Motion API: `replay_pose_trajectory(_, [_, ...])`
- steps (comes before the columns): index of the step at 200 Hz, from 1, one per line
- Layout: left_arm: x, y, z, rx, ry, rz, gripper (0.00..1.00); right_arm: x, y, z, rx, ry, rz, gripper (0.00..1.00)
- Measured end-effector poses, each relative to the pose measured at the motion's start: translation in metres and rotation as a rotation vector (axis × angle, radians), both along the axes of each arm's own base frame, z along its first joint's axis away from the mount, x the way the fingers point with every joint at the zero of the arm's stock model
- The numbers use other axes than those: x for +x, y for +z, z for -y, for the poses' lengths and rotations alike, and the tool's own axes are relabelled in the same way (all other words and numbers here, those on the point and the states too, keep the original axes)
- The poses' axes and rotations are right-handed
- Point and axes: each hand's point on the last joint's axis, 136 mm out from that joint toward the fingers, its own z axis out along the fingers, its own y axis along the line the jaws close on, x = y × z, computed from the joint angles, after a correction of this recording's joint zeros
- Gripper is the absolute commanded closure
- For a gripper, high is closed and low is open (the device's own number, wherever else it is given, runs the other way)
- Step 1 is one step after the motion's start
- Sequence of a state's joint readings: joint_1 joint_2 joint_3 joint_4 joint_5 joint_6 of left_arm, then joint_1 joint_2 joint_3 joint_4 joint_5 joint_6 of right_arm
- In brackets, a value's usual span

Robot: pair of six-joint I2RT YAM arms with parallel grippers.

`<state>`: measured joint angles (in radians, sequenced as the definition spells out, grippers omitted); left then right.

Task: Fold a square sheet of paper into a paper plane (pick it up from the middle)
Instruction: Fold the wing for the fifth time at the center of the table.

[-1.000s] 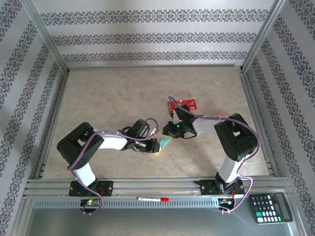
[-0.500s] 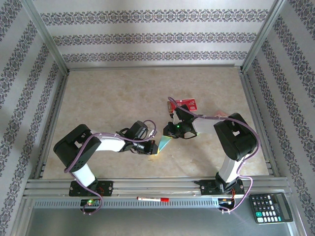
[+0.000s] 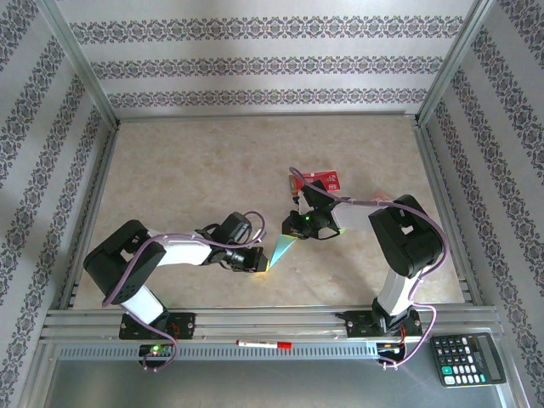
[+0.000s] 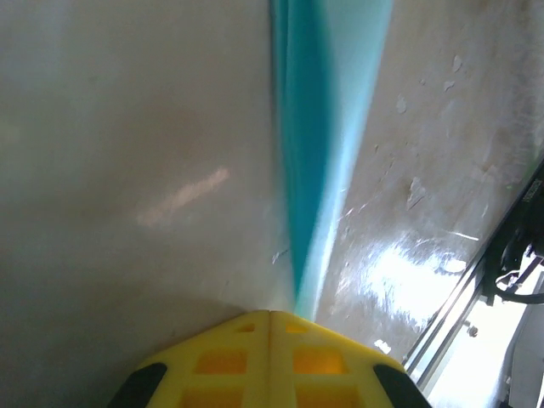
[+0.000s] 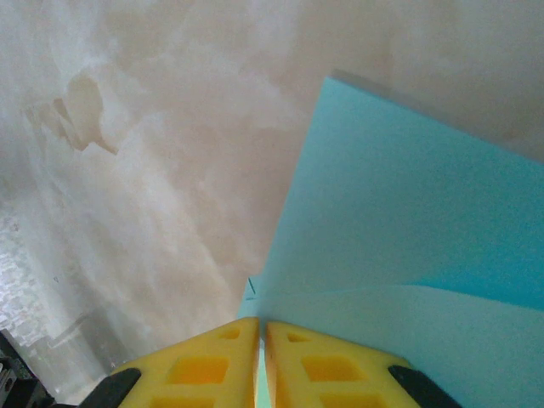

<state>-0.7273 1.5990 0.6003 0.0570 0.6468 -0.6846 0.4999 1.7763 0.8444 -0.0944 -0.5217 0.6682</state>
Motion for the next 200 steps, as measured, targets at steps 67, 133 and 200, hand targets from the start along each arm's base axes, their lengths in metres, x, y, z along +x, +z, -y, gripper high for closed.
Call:
replay_pose_trajectory(67, [0.008,0.042,0.012,-0.075,0.002,0.069,0.92,0.0,0.0,0.0,-0.001,0.008,0.007,0.83])
replay_pose_trajectory(133, [0.037,0.025,0.038,-0.059,0.005,0.051,0.95,0.0,0.0,0.0,-0.001,0.008,0.007,0.83])
replay_pose_trajectory(200, [0.035,0.002,0.034,-0.024,-0.008,0.016,0.98,0.001,0.001,0.0,-0.001,0.007,0.009,0.83])
